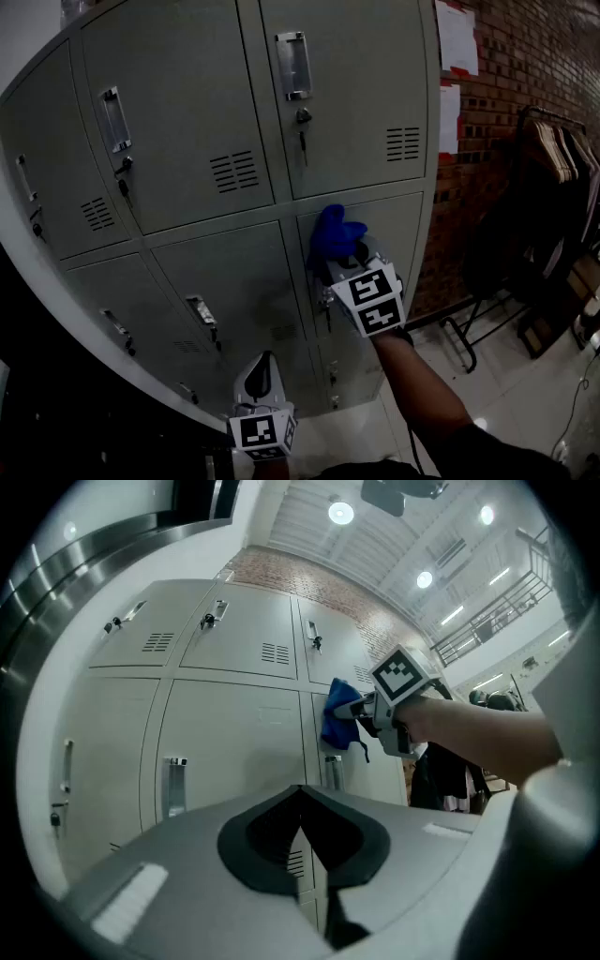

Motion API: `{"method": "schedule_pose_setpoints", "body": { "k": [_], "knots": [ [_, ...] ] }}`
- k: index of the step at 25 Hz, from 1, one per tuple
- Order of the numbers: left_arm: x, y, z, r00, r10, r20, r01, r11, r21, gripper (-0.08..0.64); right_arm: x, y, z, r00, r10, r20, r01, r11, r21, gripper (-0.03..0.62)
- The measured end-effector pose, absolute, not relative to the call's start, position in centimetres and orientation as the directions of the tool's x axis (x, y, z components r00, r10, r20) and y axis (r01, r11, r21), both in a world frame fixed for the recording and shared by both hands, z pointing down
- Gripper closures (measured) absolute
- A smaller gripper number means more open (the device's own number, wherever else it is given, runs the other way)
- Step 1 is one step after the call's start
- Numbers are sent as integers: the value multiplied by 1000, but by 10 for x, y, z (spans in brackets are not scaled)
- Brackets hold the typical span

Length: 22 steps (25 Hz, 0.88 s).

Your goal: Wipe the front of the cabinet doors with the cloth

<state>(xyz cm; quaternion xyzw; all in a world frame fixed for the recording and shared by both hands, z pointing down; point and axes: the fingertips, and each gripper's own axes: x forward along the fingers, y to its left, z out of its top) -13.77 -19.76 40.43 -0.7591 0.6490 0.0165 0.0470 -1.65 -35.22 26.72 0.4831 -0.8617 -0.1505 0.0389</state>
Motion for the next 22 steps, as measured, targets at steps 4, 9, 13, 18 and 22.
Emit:
{"method": "schedule_pose_setpoints", "body": {
  "k": [4, 9, 13, 18, 22],
  "knots": [
    [-136, -200, 402, 158, -984, -83, -987, -154, -53, 543, -11, -354, 271, -520, -851, -72, -820, 474, 320, 502],
    [-127, -203, 400, 167, -982, -84, -985, -163, -52, 543, 18, -359, 269, -479, -875, -68, -840, 435, 324, 502],
    [-121, -207, 399, 173, -981, -93, -984, -169, -50, 543, 57, -369, 266, -427, -902, -68, -865, 385, 322, 502],
    [-117, -205, 392, 166, -980, -108, -986, -162, -46, 543, 115, -380, 271, -336, -940, -64, -901, 301, 311, 500],
    [-119, -206, 389, 155, -982, -104, -987, -149, -59, 543, 144, -387, 273, -312, -949, -52, -914, 285, 289, 499]
  ]
}}
